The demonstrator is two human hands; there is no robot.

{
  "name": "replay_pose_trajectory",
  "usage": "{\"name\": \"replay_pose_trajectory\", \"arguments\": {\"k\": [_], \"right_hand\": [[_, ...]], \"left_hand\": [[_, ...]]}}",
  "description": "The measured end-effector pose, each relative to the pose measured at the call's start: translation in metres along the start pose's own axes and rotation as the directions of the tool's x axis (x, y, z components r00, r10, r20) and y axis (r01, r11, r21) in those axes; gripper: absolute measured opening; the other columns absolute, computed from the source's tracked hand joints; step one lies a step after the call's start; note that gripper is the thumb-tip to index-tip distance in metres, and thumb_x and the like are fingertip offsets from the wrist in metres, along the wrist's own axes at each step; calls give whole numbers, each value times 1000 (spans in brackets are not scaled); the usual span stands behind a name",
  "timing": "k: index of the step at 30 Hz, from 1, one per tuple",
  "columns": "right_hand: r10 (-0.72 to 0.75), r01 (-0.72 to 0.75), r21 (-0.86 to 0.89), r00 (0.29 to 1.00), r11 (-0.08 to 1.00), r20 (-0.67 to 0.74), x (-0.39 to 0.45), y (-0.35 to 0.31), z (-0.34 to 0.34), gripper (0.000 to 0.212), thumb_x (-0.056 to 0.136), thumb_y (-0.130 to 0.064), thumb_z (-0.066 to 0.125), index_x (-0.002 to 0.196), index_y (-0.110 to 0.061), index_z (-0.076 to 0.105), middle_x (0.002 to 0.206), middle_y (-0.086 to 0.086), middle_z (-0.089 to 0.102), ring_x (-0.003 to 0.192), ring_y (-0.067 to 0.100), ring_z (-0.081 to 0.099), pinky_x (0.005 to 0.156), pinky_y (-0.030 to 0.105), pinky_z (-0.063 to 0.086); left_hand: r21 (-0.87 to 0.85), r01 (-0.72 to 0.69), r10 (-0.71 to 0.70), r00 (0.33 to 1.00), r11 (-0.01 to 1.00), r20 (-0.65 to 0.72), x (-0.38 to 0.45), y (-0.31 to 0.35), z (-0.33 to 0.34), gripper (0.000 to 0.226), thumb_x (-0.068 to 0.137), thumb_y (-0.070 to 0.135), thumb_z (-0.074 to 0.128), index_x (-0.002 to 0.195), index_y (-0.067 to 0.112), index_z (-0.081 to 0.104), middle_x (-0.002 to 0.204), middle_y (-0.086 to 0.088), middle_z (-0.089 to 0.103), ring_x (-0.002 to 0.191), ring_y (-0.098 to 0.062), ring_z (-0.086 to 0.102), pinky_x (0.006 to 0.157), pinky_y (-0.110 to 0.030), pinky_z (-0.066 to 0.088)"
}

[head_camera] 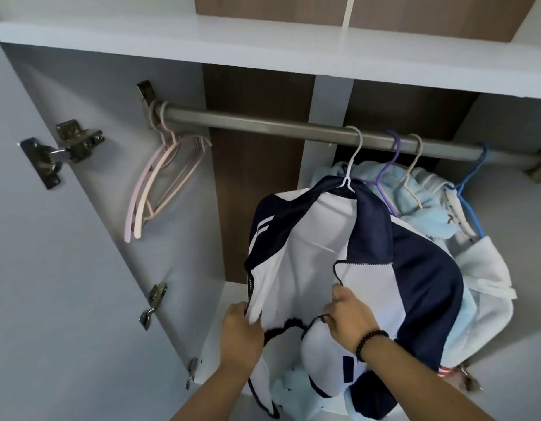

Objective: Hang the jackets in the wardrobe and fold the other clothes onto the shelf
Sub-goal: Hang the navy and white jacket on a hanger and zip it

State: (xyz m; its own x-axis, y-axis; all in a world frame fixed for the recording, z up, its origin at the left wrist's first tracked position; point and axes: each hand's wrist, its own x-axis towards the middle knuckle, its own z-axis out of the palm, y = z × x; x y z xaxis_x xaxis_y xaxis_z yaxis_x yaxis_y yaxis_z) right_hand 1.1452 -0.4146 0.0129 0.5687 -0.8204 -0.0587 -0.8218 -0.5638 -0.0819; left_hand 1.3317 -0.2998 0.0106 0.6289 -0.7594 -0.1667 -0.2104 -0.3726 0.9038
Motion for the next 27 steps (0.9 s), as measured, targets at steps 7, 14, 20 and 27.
{"name": "replay_pose_trajectory", "arguments": {"k": [7,14,20,27], "right_hand": [[43,208,411,851,887,-524,-51,-38,14,10,73,2,72,72,-7,68,92,1,36,81,10,46,70,12,46],[533,127,707,569,695,-626,-83,-88,-1,26,63,16,76,57,-7,65,86,4,40,80,-3,46,71,4,38],[863,-166,933,456,320,-216,-100,-100,-32,25,69,-1,77,59,-9,55,95,0,44,72,8,52,85,32,48],[862,-301,923,504,238,-58,-134,-132,-31,21,78,-3,66,93,-9,53,77,-2,53,65,14,51,57,23,37]], "left_hand": [[-80,-69,63,995,994,-75,-16,-7,-39,18,95,14,56,89,28,46,77,2,57,64,-10,55,50,-12,39],[-155,-93,108,990,984,96,-36,-10,-73,28,83,40,72,80,15,60,63,7,62,53,-6,55,50,-14,44],[137,-194,177,976,971,127,-63,-27,-96,7,84,20,72,85,15,68,73,8,64,63,-5,61,53,-16,45],[71,-262,260,965,962,46,-84,-40,-118,13,100,20,48,102,14,60,93,-1,63,83,-18,60,69,-27,45]]}}
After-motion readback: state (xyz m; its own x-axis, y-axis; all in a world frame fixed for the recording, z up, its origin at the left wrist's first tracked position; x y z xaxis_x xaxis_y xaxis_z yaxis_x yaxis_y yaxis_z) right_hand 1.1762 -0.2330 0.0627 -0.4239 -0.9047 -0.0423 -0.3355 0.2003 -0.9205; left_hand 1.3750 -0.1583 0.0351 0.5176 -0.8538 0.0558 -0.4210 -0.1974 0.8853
